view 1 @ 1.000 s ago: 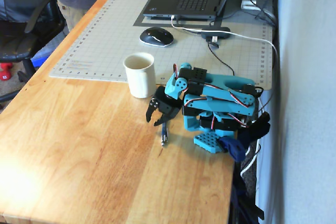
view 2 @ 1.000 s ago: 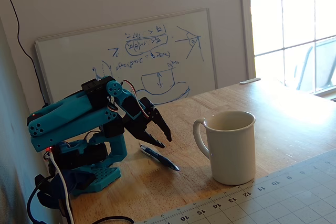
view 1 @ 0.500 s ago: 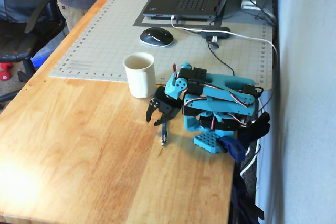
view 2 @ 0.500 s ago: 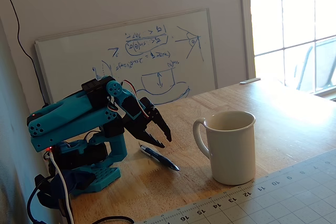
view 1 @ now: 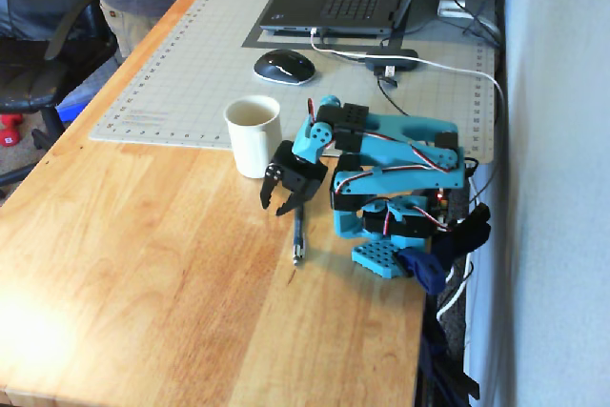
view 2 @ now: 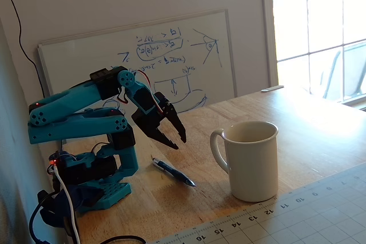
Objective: Grasp a pen and put it in a mug.
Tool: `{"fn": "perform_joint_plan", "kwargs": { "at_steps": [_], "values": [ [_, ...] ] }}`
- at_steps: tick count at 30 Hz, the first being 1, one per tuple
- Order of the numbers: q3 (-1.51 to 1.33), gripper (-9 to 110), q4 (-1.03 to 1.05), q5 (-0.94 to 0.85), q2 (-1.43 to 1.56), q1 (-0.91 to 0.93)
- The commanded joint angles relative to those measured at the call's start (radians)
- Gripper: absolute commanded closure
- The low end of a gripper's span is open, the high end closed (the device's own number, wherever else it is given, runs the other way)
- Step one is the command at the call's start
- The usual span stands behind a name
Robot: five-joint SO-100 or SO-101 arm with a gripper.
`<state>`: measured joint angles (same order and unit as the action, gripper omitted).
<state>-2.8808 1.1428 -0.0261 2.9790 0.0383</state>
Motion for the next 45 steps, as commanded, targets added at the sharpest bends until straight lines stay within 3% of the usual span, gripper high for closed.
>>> {"fn": "perform_joint_plan", "kwargs": {
  "at_steps": [1,18,25,36,45],
  "values": [
    [0.189,94,0.006,0.003,-0.166,-0.067],
    [0.316,89,0.006,-0.011,-0.543,-0.091],
    [0.307,85,0.031,-0.008,-0.575,-0.089],
    [0.365,85,0.285,0.002,-0.517,-0.091],
    [0.350,85,0.293,-0.008,-0.440,-0.089]
  ]
}}
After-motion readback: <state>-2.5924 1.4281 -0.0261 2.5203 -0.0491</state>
